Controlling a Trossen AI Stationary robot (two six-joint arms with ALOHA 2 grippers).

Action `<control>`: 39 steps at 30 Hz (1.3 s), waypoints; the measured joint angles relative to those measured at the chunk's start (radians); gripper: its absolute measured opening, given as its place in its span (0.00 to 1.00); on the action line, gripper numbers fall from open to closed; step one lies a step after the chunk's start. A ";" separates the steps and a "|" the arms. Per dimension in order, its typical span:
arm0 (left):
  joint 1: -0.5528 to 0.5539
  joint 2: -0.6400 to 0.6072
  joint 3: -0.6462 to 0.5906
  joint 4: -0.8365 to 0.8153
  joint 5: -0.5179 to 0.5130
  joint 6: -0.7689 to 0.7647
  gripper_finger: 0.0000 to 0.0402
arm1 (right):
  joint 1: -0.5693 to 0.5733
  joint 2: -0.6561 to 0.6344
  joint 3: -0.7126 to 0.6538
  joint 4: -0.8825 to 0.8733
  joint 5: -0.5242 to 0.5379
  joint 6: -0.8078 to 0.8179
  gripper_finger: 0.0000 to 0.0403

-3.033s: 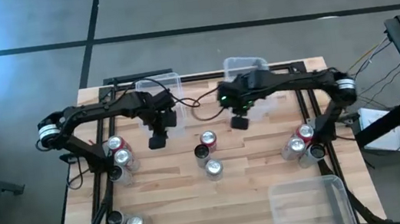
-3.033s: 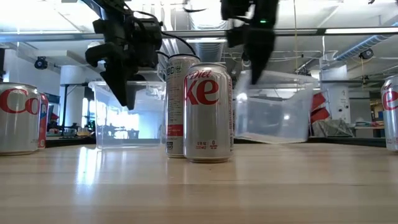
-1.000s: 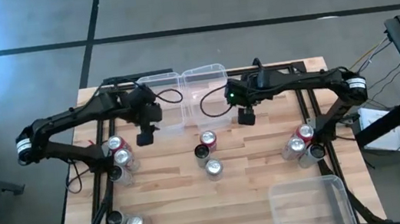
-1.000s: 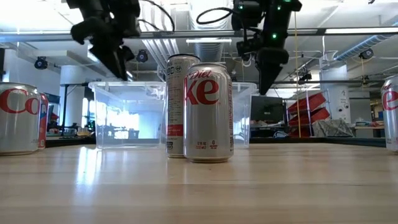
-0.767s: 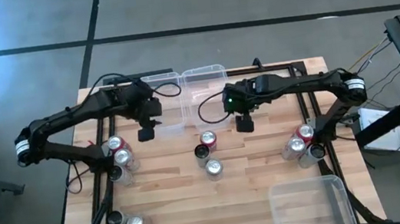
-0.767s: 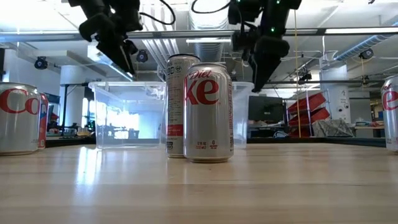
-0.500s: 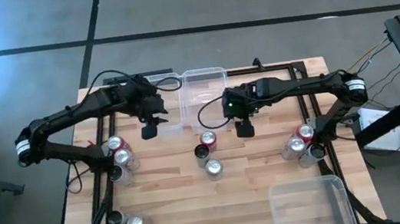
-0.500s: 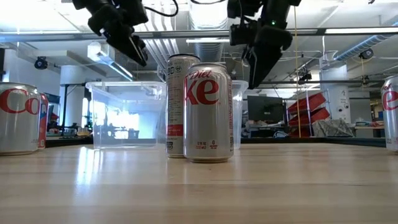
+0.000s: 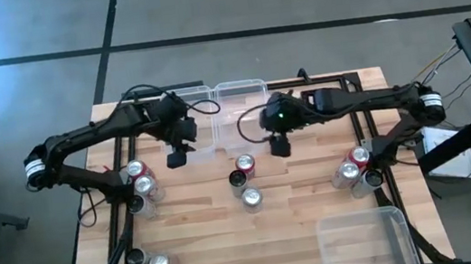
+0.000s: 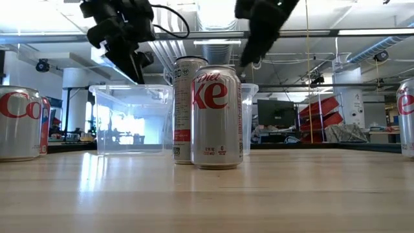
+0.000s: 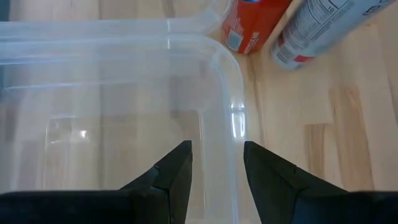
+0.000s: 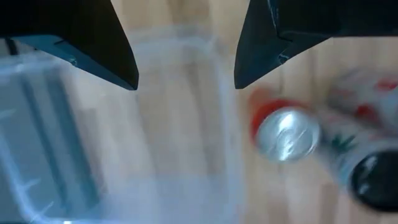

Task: Sort soda cans
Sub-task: Move the transparent bins to the top middle of the table

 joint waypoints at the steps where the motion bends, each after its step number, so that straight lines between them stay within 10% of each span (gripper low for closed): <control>1: 0.000 -0.002 0.000 -0.001 -0.001 -0.003 0.32 | -0.013 0.017 0.000 0.020 0.001 -0.008 0.64; 25: 0.000 -0.029 0.003 -0.093 -0.057 -0.018 0.32 | -0.015 0.056 0.044 -0.112 0.026 -0.072 0.67; 39: -0.087 -0.089 0.108 0.096 0.217 -0.204 0.32 | 0.473 -0.009 0.172 -0.359 0.333 0.483 0.67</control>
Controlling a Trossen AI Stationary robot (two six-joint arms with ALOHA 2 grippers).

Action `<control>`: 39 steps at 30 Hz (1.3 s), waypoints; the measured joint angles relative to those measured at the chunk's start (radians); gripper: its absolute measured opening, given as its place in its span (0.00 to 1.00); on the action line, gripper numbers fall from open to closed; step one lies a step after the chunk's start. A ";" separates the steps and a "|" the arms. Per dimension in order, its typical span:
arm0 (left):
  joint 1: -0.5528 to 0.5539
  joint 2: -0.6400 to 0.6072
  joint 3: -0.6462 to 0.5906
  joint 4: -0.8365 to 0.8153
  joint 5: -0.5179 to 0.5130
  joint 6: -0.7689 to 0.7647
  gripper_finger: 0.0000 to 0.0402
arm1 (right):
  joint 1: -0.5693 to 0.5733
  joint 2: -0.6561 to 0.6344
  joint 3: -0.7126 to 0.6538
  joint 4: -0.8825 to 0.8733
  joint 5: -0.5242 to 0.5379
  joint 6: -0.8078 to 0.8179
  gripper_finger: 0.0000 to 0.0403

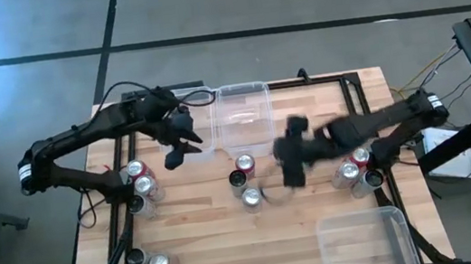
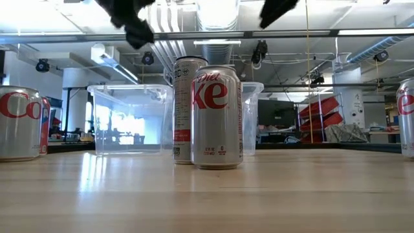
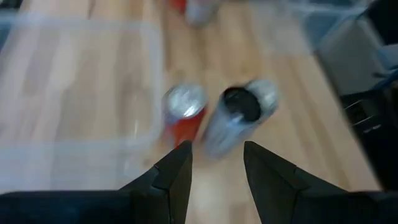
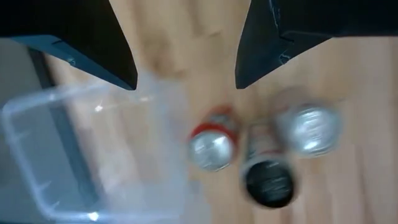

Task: Sort soda cans
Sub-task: Move the transparent bins to the top middle of the table

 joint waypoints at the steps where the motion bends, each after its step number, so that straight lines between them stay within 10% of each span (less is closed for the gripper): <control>1: -0.020 -0.009 -0.003 0.024 0.008 -0.017 0.32 | 0.043 0.002 0.000 -0.009 0.012 0.076 0.67; 14: -0.367 -0.072 -0.056 0.188 -0.095 -0.110 0.32 | 0.404 0.139 0.056 -0.046 0.030 0.936 0.70; 29: -0.462 -0.051 -0.058 0.205 -0.113 -0.207 0.32 | 0.468 0.549 0.614 -0.477 -0.291 1.399 0.73; 39: -0.462 -0.050 -0.059 0.173 -0.113 -0.158 0.32 | 0.501 0.667 0.676 -0.511 -0.403 1.587 0.63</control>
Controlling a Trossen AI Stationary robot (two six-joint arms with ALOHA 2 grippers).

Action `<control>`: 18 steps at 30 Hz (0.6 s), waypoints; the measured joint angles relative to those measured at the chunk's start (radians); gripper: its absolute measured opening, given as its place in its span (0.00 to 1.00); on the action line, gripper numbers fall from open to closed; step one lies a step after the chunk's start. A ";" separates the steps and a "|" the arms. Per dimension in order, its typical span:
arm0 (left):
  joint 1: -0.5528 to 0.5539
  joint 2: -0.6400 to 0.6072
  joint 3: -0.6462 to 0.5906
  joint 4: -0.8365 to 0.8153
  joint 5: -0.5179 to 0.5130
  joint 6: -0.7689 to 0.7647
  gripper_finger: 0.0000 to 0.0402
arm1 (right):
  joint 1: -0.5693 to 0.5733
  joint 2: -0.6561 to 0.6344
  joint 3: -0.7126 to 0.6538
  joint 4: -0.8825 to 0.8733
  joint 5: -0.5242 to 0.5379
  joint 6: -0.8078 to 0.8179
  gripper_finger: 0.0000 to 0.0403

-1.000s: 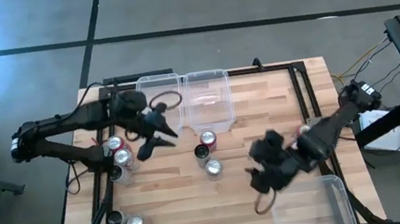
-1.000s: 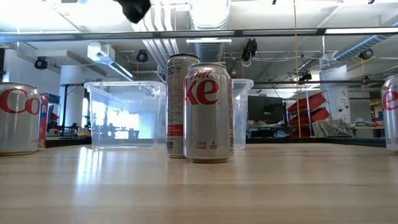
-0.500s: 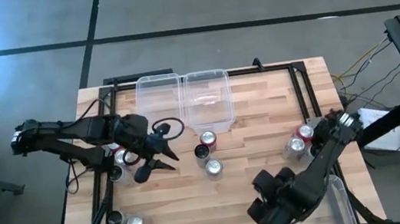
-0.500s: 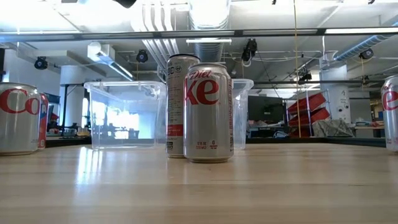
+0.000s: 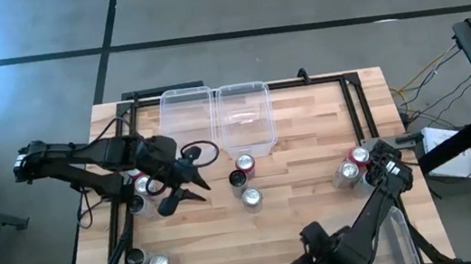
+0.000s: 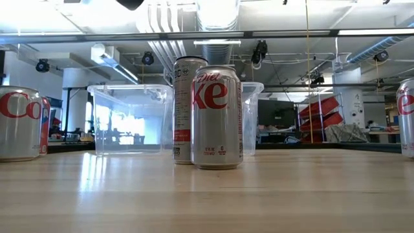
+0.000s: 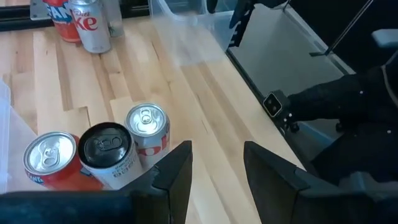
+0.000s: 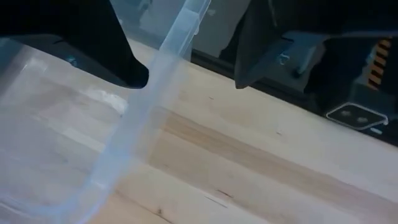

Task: Sort soda cans
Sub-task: Move the transparent bins to the top middle of the table

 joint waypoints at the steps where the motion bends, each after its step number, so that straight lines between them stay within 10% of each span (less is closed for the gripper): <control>1: 0.000 0.000 -0.001 -0.005 0.000 0.004 0.32 | 0.000 0.007 0.000 0.001 0.000 0.008 0.61; 18: 0.000 0.000 -0.063 -0.034 0.000 0.063 0.32 | -0.001 0.000 -0.026 0.006 -0.020 0.051 0.57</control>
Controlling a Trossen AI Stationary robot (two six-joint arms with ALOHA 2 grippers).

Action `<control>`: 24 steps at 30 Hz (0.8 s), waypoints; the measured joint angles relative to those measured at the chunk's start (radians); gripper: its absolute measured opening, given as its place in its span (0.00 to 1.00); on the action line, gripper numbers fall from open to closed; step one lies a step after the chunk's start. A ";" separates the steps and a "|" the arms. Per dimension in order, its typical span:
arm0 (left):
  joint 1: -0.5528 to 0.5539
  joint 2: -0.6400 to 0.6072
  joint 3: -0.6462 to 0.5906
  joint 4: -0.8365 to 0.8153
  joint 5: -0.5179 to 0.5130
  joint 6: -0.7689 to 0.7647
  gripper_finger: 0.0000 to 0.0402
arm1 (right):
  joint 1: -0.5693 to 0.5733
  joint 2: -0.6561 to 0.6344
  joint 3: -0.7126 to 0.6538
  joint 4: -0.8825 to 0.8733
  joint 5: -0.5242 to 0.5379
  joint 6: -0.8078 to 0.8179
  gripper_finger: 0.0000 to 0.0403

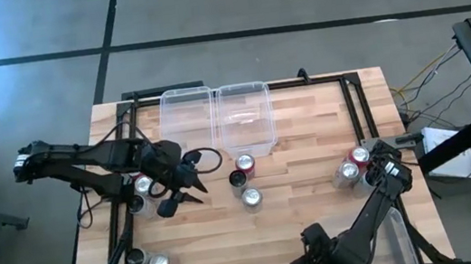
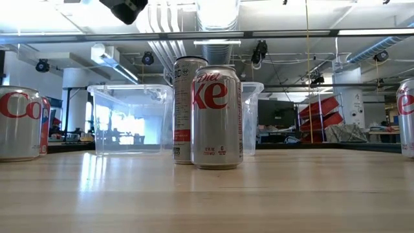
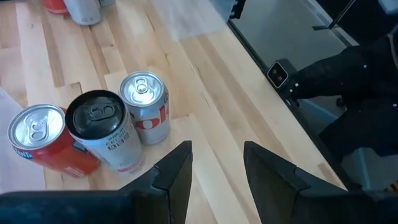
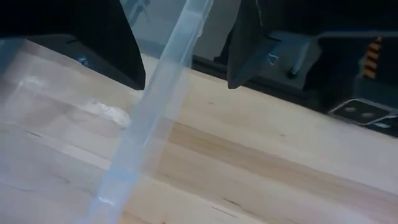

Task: Sort soda cans
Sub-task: Move the transparent bins to the top middle of the table

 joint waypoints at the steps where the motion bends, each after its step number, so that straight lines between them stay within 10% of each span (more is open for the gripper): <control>1: 0.000 0.000 -0.001 0.000 0.000 0.000 0.32 | 0.000 0.003 -0.011 0.002 -0.006 0.000 0.59; 9: 0.000 -0.003 -0.001 -0.003 0.000 0.000 0.32 | -0.001 0.004 -0.066 0.029 -0.024 0.019 0.56; 20: 0.000 -0.014 -0.001 -0.004 0.000 -0.004 0.32 | -0.002 0.008 -0.055 0.050 -0.025 -0.002 0.09; 24: 0.000 -0.027 -0.001 -0.005 0.000 -0.004 0.32 | -0.003 0.008 0.001 0.093 -0.023 -0.024 0.06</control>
